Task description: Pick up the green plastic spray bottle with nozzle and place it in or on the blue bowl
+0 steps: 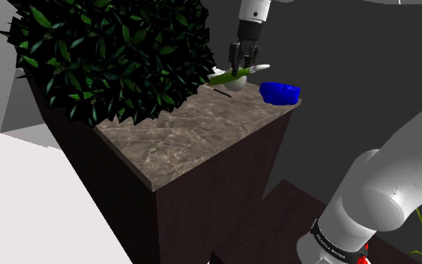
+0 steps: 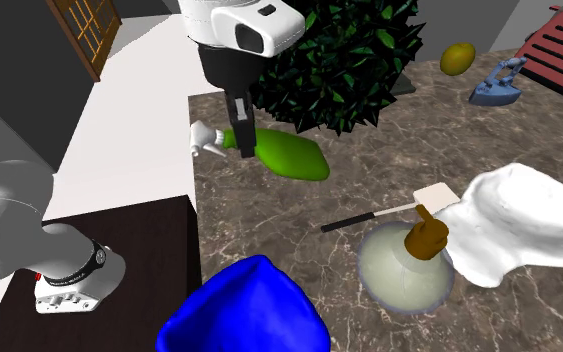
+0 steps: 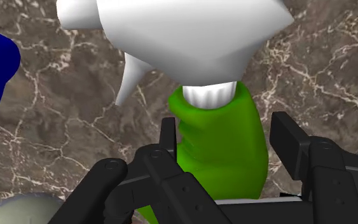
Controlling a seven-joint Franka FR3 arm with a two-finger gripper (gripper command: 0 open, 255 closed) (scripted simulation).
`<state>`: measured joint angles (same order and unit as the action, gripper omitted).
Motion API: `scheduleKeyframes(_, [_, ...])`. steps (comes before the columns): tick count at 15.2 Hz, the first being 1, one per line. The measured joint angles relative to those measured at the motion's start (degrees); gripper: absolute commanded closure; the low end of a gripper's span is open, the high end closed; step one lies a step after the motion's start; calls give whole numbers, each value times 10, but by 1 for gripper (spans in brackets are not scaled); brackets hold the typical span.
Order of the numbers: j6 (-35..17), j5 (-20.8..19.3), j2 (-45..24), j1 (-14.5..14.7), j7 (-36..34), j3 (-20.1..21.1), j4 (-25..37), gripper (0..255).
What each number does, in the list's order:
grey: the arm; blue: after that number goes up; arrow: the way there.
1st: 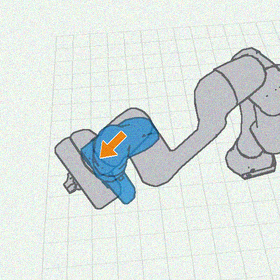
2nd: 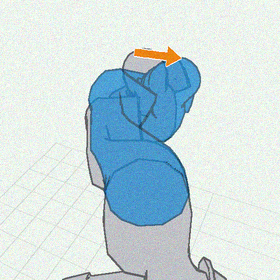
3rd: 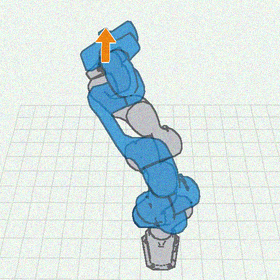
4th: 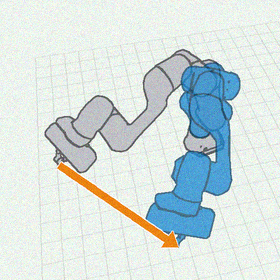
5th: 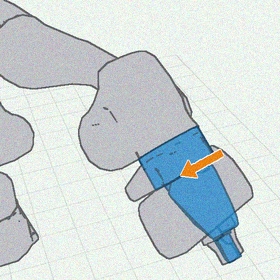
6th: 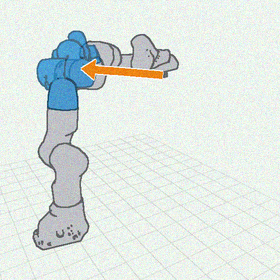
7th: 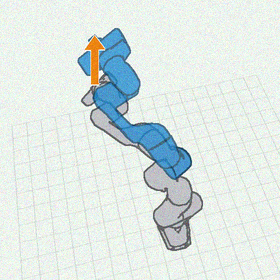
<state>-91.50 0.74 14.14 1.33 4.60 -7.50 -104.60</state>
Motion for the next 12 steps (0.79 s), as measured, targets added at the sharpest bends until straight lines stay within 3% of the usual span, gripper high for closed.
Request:
scheduleKeyframes(7, [52,2,-15,0,0,-1,67,255])
scheduleKeyframes(12, [63,-5,-14,-22,57,-36,76,255])
